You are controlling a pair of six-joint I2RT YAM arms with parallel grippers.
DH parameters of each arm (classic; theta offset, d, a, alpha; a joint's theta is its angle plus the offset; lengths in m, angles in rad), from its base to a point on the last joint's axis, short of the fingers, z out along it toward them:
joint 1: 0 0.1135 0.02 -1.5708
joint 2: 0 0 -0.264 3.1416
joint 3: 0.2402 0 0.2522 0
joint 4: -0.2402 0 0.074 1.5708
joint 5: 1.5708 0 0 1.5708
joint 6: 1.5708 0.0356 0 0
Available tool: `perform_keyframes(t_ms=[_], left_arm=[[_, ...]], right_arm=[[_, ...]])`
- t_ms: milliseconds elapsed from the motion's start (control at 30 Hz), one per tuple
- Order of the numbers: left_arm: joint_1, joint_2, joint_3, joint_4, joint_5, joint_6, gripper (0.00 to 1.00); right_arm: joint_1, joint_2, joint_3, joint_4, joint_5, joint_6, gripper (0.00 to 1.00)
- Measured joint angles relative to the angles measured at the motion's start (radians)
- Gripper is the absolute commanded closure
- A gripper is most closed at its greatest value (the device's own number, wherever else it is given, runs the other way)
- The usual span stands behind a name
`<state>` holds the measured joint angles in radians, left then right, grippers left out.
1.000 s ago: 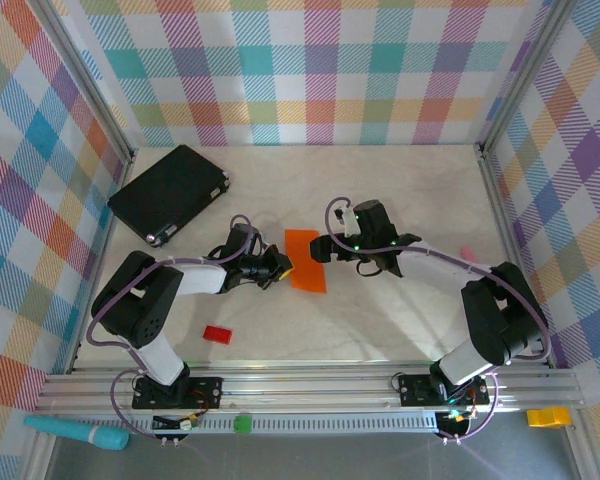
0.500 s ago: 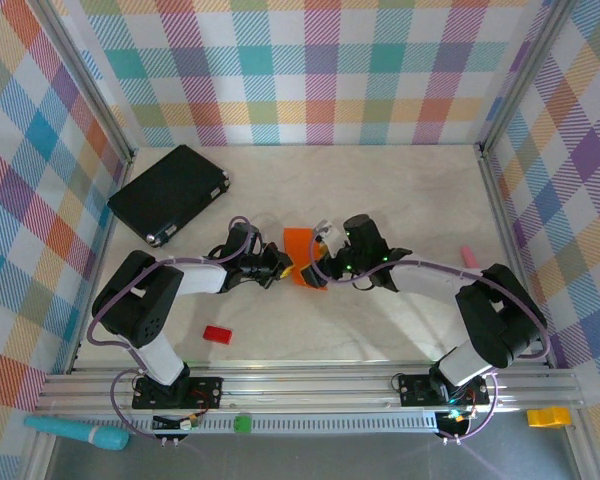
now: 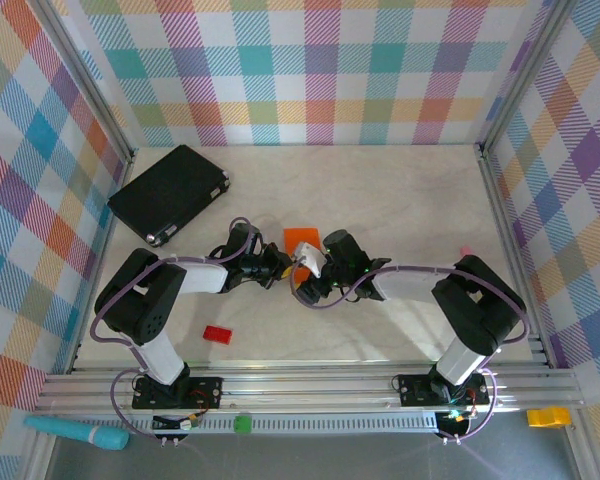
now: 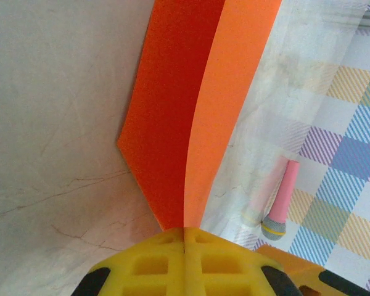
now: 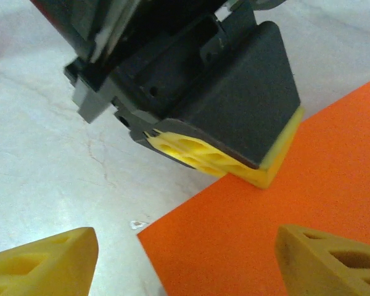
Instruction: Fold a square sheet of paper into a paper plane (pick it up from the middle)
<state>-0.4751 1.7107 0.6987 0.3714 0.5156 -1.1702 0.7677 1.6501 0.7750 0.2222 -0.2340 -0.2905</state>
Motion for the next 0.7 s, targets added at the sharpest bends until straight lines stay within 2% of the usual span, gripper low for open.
perform_keyframes(t_ms=[233, 500, 700], left_arm=[[0.000, 0.000, 0.000, 0.001, 0.000, -0.010, 1.00], [0.000, 0.000, 0.000, 0.001, 0.000, -0.013, 1.00], [-0.002, 0.000, 0.000, 0.002, 0.005, -0.014, 1.00]], right_arm=[[0.006, 0.010, -0.066, 0.081, 0.068, -0.068, 0.34], [0.012, 0.005, -0.100, 0.143, 0.138, -0.096, 0.51], [0.012, -0.025, -0.102, 0.162, 0.144, -0.088, 0.55]])
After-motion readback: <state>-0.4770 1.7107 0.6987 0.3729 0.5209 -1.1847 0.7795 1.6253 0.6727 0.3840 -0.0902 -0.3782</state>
